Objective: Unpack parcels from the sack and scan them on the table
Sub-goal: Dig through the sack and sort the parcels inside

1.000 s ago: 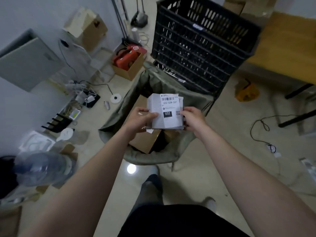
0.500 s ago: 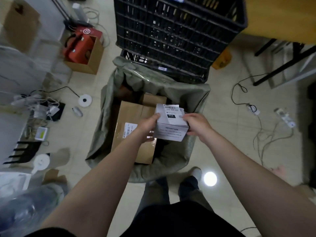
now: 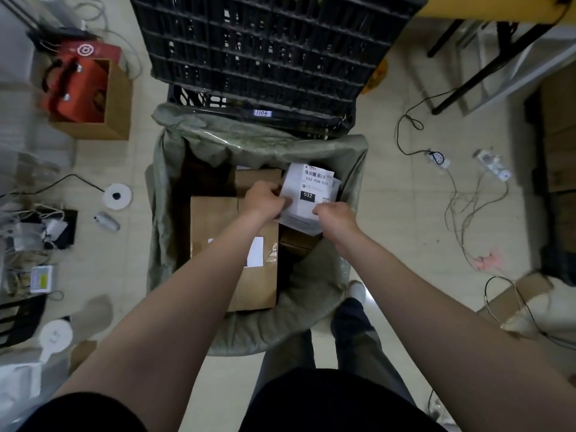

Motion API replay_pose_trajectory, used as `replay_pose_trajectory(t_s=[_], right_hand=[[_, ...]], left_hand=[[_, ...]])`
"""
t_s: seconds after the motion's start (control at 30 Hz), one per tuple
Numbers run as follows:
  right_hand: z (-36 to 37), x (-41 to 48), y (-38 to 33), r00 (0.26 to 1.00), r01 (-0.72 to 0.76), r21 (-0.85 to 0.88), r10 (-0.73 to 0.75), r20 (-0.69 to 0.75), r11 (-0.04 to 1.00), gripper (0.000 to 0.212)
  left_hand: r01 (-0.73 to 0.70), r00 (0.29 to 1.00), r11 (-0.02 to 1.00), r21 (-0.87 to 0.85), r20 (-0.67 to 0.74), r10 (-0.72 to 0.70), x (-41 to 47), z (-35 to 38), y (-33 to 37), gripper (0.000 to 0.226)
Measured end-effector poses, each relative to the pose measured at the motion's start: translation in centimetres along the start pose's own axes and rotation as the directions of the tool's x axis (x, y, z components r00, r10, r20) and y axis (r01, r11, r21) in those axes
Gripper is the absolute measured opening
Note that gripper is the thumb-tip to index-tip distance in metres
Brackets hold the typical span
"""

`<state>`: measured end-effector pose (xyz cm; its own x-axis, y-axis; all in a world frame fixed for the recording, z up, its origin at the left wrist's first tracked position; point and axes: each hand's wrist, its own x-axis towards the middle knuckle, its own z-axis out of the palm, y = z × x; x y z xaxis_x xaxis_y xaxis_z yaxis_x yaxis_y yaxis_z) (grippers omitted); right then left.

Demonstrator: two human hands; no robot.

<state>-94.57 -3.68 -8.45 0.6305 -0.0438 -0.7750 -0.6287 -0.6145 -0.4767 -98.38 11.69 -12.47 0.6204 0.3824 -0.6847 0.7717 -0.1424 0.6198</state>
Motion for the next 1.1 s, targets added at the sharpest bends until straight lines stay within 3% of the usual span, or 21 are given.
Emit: replay_pose_trajectory(t_s=[0.1, 0.27, 0.43, 0.6, 0.8, 0.93, 1.1], right_hand=[[-0.2, 0.2, -0.2, 0.999, 0.023, -0.078, -0.021, 0.034, 0.997, 0.015], [0.1, 0.7, -1.0, 0.998, 0.044, -0.148, -0.035, 0.060, 0.988, 0.025], [1.0, 2.2, -0.9, 0.981, 0.141, -0.209, -0.108, 0.160, 0.968, 0.034], [2.3, 3.7, -2.0, 0.971, 0.187, -0.358, -0.115, 0.211, 0.915, 0.035], [2.2, 5.3, -2.6, 0.973, 0.210, -0.358, -0.159, 0.167, 0.910, 0.042], [2.0, 5.9, -2.1, 0.973, 0.220, -0.419, -0.169, 0.156, 0.881, 0.036], [2.0, 6.3, -1.4, 0.973, 0.211, -0.467, -0.139, 0.184, 0.859, 0.021]], left_hand=[[0.011, 1.000, 0.997, -0.070, -0.008, -0.012, 0.8, 0.6, -0.3, 0.039], [0.050, 0.997, 0.990, -0.130, 0.058, -0.042, 1.3, 2.1, -1.4, 0.028], [0.063, 0.993, 0.983, -0.173, 0.108, -0.044, 1.6, 3.0, -2.3, 0.047], [0.074, 0.987, 0.987, -0.144, 0.150, -0.053, 1.7, 3.4, -1.8, 0.022], [0.169, 0.986, 0.955, -0.243, 0.058, -0.159, 2.2, 3.7, -2.1, 0.025], [0.433, 0.887, 0.837, -0.335, 0.323, -0.330, 0.9, 4.2, -2.4, 0.033], [0.434, 0.891, 0.761, -0.482, 0.354, -0.284, 0.8, 5.3, -2.8, 0.019]])
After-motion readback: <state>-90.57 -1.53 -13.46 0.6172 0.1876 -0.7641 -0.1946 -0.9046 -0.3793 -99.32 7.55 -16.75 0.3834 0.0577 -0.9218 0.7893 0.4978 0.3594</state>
